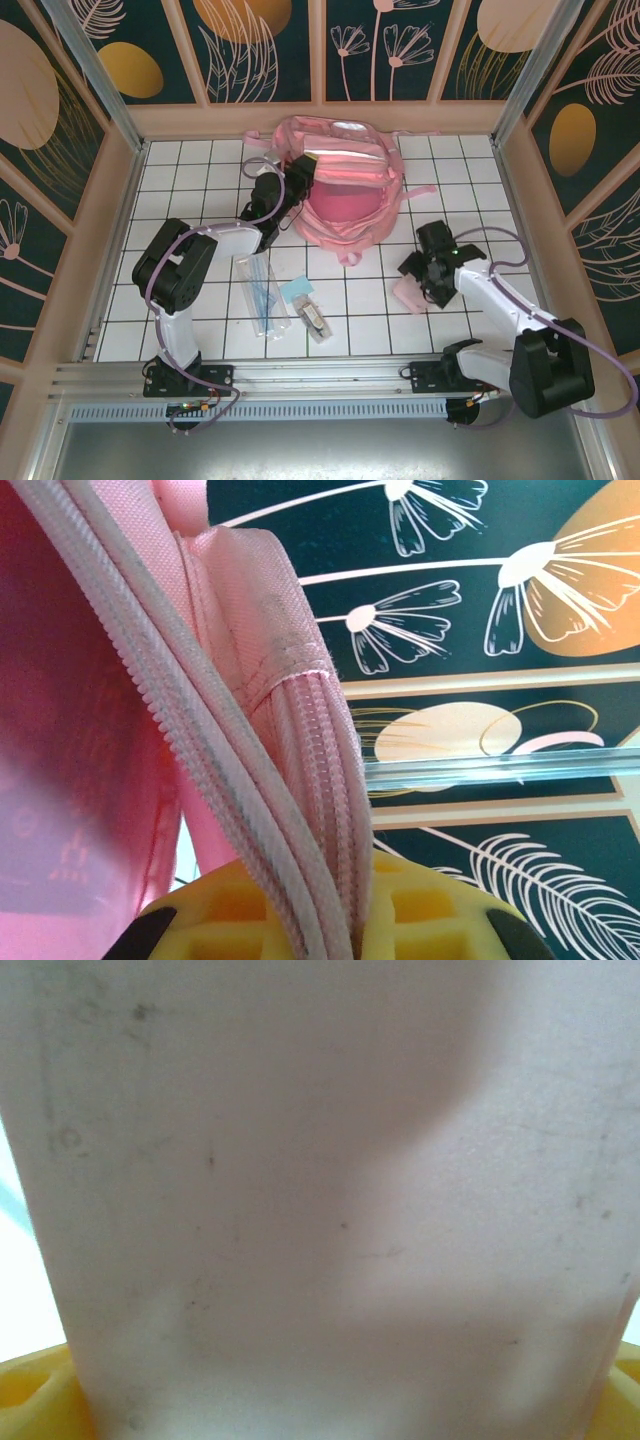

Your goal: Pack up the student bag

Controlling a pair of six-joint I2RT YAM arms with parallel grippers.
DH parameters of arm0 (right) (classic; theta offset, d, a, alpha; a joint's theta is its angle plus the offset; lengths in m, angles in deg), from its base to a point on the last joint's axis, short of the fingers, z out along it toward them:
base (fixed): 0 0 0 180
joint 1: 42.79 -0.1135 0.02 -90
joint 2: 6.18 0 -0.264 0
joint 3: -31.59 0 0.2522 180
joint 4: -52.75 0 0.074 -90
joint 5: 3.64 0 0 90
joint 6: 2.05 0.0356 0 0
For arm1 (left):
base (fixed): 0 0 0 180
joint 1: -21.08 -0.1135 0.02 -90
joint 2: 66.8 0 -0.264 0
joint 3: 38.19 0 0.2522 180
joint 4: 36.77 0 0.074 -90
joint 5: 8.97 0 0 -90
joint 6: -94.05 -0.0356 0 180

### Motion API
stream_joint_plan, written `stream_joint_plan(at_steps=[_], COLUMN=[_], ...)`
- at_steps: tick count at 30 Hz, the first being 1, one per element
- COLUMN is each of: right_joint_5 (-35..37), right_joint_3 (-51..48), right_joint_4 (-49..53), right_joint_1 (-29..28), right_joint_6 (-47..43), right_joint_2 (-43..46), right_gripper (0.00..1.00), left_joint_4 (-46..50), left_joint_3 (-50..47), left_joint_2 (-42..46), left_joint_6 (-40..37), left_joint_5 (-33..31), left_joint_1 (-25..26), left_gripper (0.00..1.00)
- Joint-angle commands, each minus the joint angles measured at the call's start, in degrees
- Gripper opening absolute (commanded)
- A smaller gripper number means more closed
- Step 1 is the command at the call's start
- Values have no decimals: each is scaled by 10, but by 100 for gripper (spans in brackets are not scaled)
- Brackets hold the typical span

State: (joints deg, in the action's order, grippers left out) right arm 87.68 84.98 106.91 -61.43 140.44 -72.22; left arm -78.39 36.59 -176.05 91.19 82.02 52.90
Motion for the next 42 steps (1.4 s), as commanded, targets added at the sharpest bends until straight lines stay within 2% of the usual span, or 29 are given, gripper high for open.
stream_joint_plan(at_steps=[1, 4, 11, 18, 21, 23, 24, 32, 34, 36, 39, 42], right_joint_5=[-39, -89, -139, -138, -100, -68, -62, 5, -2, -17, -43, -78], right_joint_3=[58, 106, 219, 402, 475, 514, 523, 473, 438, 388, 307, 243], right_joint_4=[-16, -41, -128, -120, -96, -75, -67, -51, -48, -52, -75, -124], right_joint_1=[-4, -18, -76, -107, -108, -108, -108, -121, -121, -124, -146, -160], right_joint_6=[-57, -80, -133, -235, -271, -284, -286, -295, -290, -277, -244, -202], right_joint_2=[7, -25, -165, -357, -421, -448, -455, -366, -331, -290, -226, -186], right_gripper=[79, 76, 76, 78, 86, 99, 99, 99, 99, 92, 71, 57], left_joint_4=[-91, -87, -81, -72, -67, -68, -67, -84, -86, -88, -88, -88], left_joint_3=[57, 73, 66, 37, 29, 22, 19, 5, 8, 14, 22, 21], left_joint_2=[28, 21, 21, 43, 53, 59, 60, 49, 42, 36, 32, 33], left_joint_6=[8, 18, 32, 34, 33, 35, 35, 55, 61, 63, 61, 58], left_joint_5=[30, 29, 31, 30, 28, 22, 18, 4, 8, 13, 18, 19], left_joint_1=[3, 2, 3, 3, 3, 3, 3, 2, 3, 3, 4, 5], left_gripper=[0, 0, 0, 0, 0, 0, 0, 0, 0, 0, 0, 0])
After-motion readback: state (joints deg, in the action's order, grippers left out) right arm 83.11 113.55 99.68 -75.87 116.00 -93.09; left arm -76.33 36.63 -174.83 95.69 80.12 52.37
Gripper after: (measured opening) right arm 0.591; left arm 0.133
